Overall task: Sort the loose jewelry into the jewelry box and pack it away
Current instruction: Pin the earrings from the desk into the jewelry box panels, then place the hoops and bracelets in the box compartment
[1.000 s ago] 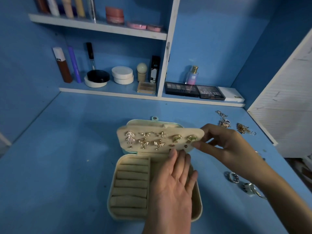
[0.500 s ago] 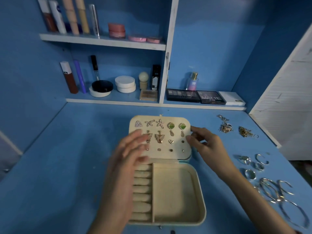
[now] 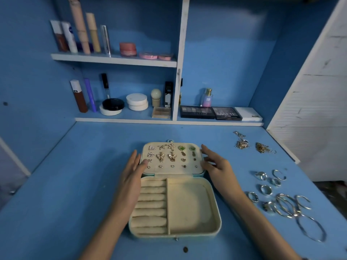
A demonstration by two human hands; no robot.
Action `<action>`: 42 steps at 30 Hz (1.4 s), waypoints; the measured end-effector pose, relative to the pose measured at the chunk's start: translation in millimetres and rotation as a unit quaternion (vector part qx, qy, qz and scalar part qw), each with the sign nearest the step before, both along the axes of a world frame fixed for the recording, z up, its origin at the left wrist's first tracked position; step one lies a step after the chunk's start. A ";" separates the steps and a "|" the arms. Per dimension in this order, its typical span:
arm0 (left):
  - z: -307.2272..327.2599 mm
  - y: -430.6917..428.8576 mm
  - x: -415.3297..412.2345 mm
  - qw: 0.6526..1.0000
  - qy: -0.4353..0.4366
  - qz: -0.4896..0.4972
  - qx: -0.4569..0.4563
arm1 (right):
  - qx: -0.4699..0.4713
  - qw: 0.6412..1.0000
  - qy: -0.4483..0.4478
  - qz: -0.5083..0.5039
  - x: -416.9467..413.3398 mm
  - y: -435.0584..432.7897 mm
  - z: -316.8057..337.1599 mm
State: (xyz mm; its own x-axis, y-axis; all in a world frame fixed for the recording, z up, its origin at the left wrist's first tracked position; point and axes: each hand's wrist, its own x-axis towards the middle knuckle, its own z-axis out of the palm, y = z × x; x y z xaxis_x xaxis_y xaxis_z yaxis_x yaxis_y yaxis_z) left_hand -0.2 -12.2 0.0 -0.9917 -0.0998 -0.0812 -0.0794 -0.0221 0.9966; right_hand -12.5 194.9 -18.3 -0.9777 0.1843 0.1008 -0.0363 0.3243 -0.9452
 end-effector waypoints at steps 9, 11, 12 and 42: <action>-9.5 1.7 -18.4 0.998 0.053 0.002 -0.042 | 0.110 0.993 -0.005 0.039 -0.5 31.8 21.3; -20.4 -4.1 -22.1 0.996 0.068 0.017 -0.053 | 0.185 0.982 0.008 0.033 4.3 57.2 31.4; -24.3 -8.0 -23.2 0.996 0.074 0.026 -0.053 | 0.220 0.975 0.011 0.030 5.3 70.5 36.3; -38.0 -7.3 -30.0 0.994 0.108 0.027 -0.022 | 0.508 0.832 -0.221 0.028 24.4 182.0 46.5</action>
State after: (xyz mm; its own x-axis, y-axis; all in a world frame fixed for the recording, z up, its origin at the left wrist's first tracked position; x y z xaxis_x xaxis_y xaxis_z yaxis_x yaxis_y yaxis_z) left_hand -30.2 -19.5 -38.0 -0.9785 -0.1529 0.1381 0.1362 0.0225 0.9904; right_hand 11.9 376.9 28.2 -0.9650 0.1767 -0.1938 0.2003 0.9736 -0.1095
